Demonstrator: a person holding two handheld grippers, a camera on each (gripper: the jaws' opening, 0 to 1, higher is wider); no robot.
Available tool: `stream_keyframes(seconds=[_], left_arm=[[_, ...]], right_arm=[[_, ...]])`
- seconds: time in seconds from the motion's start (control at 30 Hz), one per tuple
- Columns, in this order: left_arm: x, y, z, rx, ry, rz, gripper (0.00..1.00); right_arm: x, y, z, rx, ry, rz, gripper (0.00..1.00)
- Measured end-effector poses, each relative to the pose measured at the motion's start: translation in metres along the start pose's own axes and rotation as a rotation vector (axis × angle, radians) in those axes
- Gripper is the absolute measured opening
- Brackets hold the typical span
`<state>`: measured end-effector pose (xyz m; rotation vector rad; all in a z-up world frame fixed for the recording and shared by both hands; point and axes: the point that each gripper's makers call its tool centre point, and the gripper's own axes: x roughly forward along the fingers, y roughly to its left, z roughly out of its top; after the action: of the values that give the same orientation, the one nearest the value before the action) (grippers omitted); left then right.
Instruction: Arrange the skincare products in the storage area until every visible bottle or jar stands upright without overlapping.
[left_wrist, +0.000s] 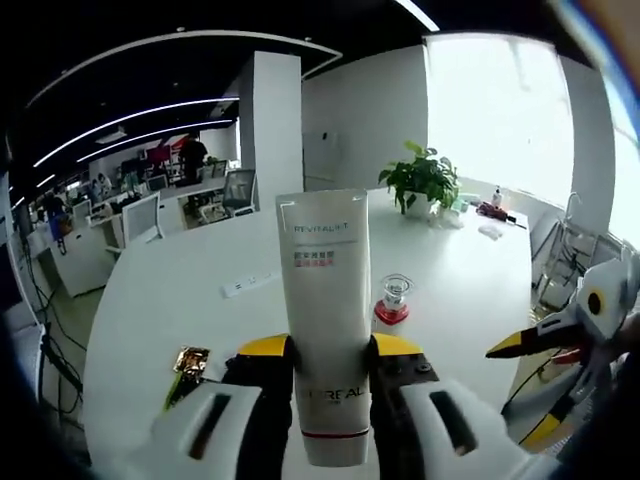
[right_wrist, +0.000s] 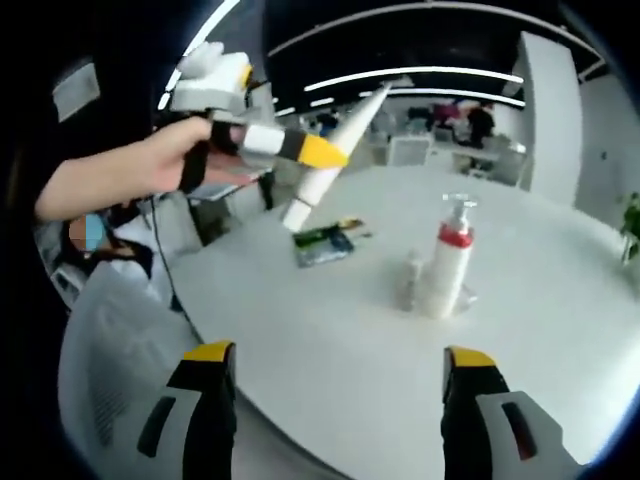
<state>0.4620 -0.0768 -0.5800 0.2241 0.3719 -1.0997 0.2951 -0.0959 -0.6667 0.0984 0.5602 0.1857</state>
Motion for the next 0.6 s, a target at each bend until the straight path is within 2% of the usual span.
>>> stream_keyframes(seconds=[0.13, 0.23, 0.47, 0.6], left_arm=[[-0.009, -0.010, -0.001, -0.002, -0.013, -0.008, 0.31], [-0.016, -0.017, 0.000, -0.002, -0.025, -0.009, 0.31], [-0.030, -0.028, 0.005, 0.032, -0.055, -0.014, 0.31], [-0.036, -0.034, 0.006, 0.023, -0.073, -0.008, 0.31]], right_arm=[[-0.002, -0.001, 0.005, 0.053, -0.031, 0.018, 0.87], [-0.003, 0.003, 0.010, 0.123, -0.067, 0.061, 0.88], [-0.007, -0.001, 0.017, 0.188, -0.113, 0.069, 0.87], [-0.011, -0.002, 0.028, 0.270, -0.173, 0.093, 0.86]])
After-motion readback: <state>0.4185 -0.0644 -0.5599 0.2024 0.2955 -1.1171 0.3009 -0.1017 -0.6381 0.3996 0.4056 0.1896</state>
